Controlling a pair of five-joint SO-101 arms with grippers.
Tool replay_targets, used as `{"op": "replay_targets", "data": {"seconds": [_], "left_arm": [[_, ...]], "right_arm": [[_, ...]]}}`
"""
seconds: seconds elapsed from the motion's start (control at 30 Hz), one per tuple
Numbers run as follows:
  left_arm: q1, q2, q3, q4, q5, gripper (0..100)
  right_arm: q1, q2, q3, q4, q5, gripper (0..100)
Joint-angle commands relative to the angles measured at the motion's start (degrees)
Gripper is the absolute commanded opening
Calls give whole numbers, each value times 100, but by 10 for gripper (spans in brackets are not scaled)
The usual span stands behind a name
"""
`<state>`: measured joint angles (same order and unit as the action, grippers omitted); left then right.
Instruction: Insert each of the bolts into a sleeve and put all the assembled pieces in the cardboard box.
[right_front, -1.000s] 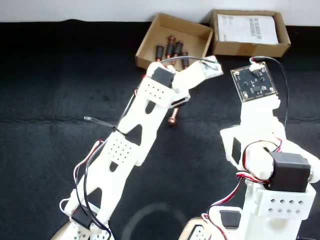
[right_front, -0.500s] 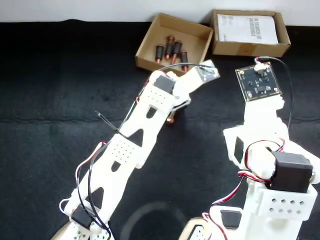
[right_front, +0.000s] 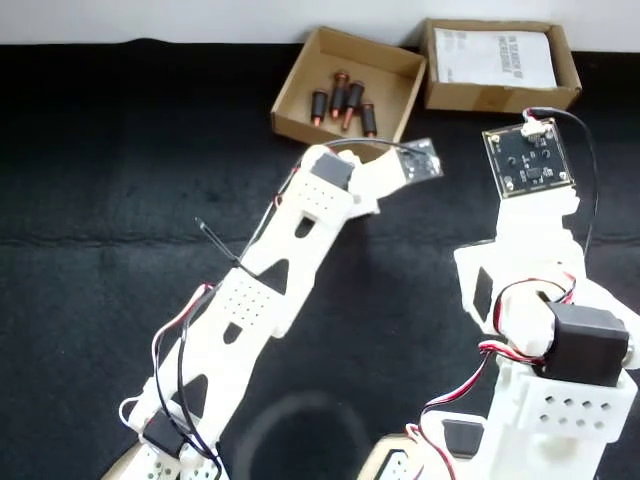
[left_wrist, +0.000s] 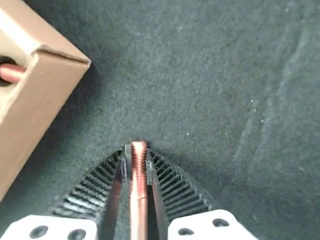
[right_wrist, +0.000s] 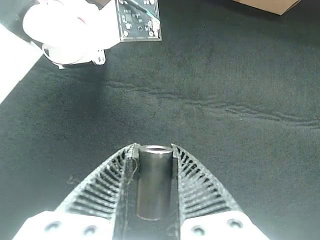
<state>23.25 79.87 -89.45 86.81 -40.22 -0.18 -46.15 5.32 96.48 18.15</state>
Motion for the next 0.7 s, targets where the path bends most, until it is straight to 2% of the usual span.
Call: {"op": "replay_targets", "data": {"seconds": [0.0, 0.23, 0.4, 0.57, 0.67], "left_arm": [[-312, -101, -435, 44, 167, 8], [-822, -110, -593, 229, 598, 8], [-857, -110, -585, 1521, 624, 8], [-936, -101, -576, 1565, 624, 8], [-743, -101, -576, 1565, 624, 8]], "right_arm": [[48, -75, 13, -84, 9, 9], [57, -75, 22, -75, 0, 9], [57, -75, 22, -92, 0, 9], [48, -75, 22, -92, 0, 9], [48, -75, 22, -101, 0, 9]]}}
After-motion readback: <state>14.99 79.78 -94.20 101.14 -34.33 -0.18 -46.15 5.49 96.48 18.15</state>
